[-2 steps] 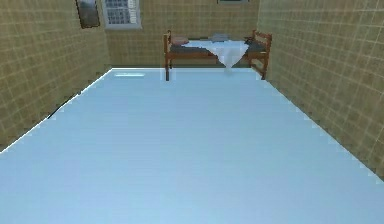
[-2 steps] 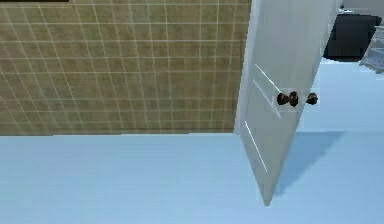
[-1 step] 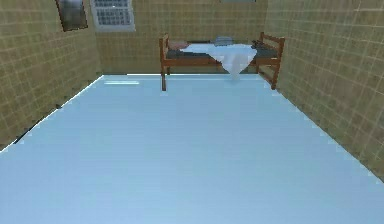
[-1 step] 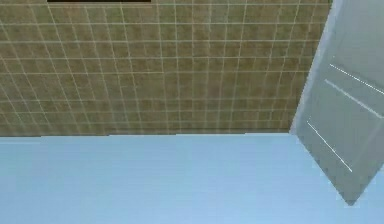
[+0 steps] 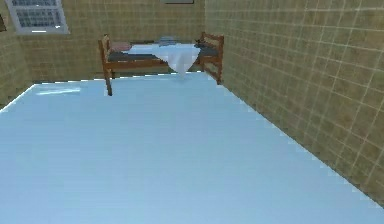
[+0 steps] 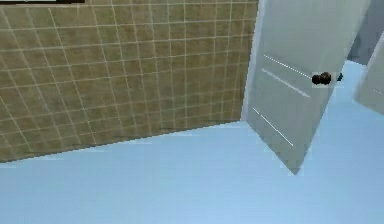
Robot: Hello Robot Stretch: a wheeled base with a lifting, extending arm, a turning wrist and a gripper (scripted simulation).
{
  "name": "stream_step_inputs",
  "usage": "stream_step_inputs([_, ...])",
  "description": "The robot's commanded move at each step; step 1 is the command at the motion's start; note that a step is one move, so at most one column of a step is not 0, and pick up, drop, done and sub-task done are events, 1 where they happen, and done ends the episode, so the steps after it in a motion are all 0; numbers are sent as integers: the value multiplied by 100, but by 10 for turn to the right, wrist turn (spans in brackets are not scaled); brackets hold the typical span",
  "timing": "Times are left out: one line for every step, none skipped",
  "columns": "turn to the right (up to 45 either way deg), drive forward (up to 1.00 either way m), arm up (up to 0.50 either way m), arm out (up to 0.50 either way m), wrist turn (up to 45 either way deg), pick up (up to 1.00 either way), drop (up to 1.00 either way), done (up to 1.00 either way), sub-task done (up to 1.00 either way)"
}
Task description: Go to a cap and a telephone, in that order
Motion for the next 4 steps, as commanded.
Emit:
stream_step_inputs([0,100,0,0,0,0,0,0,0])
stream_step_inputs([0,100,0,0,0,0,0,0,0])
stream_step_inputs([0,100,0,0,0,0,0,0,0])
stream_step_inputs([30,0,0,0,0,0,0,0,0])
